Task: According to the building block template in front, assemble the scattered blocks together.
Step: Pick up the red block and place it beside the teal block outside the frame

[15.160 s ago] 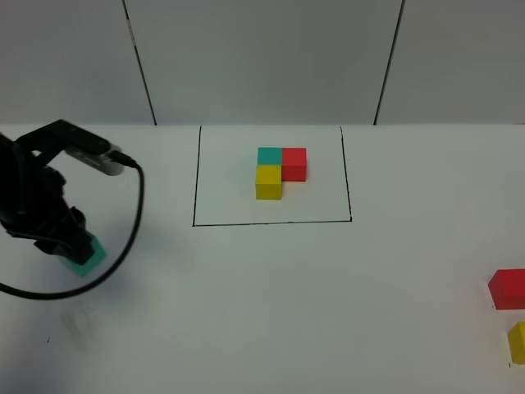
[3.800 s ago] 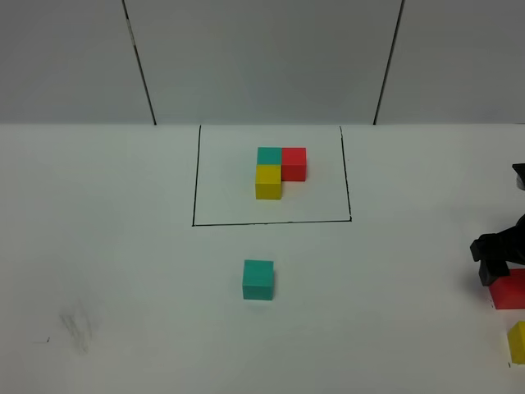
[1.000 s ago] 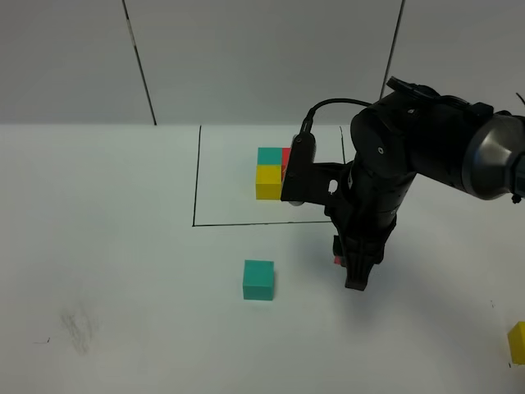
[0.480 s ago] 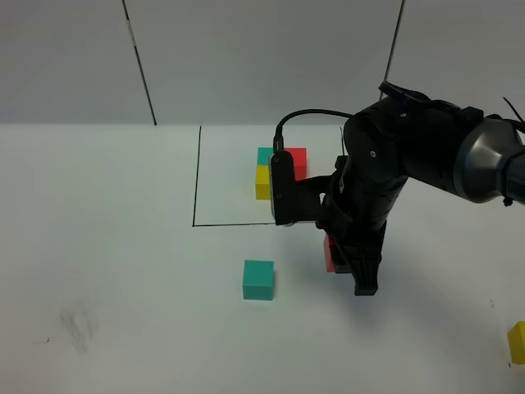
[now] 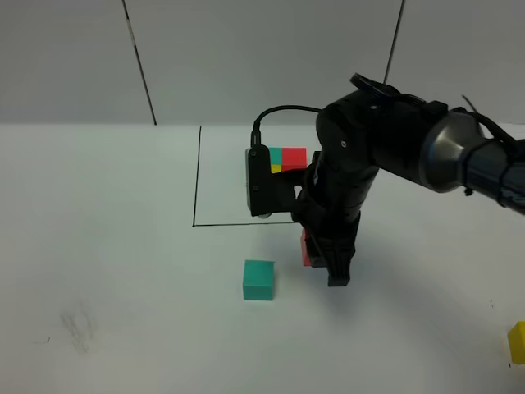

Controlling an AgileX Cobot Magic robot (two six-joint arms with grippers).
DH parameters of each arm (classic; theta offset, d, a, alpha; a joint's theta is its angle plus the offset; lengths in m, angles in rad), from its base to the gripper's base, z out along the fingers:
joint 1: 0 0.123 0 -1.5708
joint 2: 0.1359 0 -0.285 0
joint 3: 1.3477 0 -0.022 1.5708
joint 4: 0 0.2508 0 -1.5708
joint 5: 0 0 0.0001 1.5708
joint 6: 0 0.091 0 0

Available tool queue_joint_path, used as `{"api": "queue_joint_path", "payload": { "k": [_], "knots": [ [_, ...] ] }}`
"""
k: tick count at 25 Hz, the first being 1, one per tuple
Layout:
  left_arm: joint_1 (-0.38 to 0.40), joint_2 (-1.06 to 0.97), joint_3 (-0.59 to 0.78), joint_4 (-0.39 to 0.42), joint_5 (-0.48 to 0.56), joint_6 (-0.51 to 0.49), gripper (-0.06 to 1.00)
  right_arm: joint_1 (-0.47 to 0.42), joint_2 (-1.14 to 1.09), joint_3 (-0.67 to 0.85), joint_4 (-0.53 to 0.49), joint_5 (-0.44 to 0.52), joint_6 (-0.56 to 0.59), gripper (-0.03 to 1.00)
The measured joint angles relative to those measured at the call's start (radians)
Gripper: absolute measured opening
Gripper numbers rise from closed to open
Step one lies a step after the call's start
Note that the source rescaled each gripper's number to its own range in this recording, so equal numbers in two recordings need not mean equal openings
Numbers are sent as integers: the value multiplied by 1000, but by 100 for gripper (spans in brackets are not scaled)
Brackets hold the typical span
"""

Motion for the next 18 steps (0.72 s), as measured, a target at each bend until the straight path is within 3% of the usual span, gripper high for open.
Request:
{"api": "queue_joint_path", "payload": {
  "k": [11, 18],
  "knots": [
    [0, 0, 0, 0, 0, 0, 74, 18, 117, -58, 16, 27, 135, 0],
    [0, 0, 0, 0, 0, 0, 74, 54, 135, -58, 8, -28, 145, 0]
  ]
}}
